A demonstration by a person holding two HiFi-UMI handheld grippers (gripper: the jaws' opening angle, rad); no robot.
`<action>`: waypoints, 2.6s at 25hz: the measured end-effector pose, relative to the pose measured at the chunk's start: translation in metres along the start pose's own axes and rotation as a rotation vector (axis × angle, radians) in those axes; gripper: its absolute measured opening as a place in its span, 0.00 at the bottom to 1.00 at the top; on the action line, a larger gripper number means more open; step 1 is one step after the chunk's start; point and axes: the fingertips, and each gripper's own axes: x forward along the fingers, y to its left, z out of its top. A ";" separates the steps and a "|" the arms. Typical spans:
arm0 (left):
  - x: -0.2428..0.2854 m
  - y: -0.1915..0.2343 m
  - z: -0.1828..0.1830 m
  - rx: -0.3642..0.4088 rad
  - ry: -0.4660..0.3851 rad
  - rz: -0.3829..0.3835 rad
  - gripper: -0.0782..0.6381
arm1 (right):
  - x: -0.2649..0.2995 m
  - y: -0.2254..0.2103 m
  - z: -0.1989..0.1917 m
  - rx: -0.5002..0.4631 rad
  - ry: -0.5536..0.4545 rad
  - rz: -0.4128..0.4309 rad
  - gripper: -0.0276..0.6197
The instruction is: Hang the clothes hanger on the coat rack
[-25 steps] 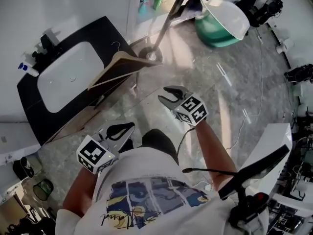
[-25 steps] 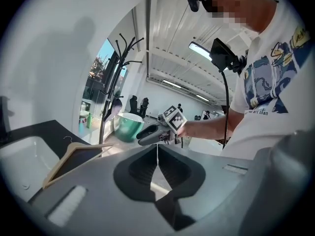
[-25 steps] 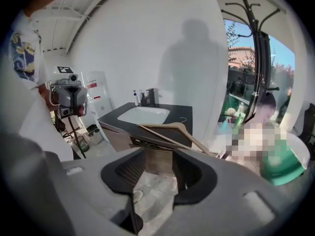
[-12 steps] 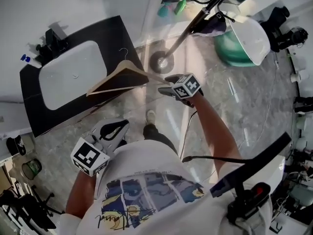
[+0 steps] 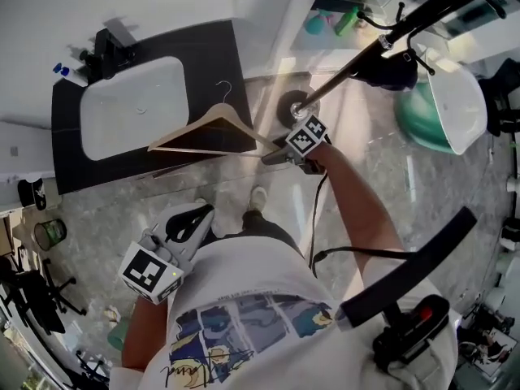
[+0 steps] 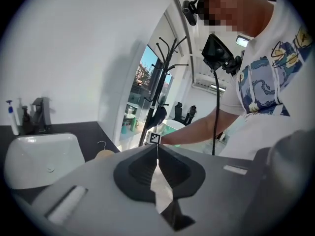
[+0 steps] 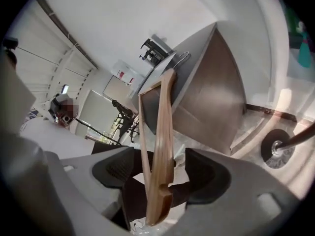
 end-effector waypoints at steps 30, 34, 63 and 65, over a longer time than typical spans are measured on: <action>0.022 0.000 0.011 0.185 -0.007 -0.286 0.12 | -0.084 0.076 -0.001 -0.084 -0.286 -0.235 0.09; 0.028 -0.015 0.012 0.239 0.012 -0.407 0.12 | -0.139 0.105 -0.003 -0.089 -0.415 -0.344 0.09; 0.095 -0.065 0.051 0.265 -0.076 -0.498 0.12 | -0.511 0.189 0.014 -0.302 -0.653 -0.706 0.09; 0.101 -0.070 0.055 0.258 -0.082 -0.471 0.12 | -0.521 0.174 0.016 -0.299 -0.641 -0.692 0.09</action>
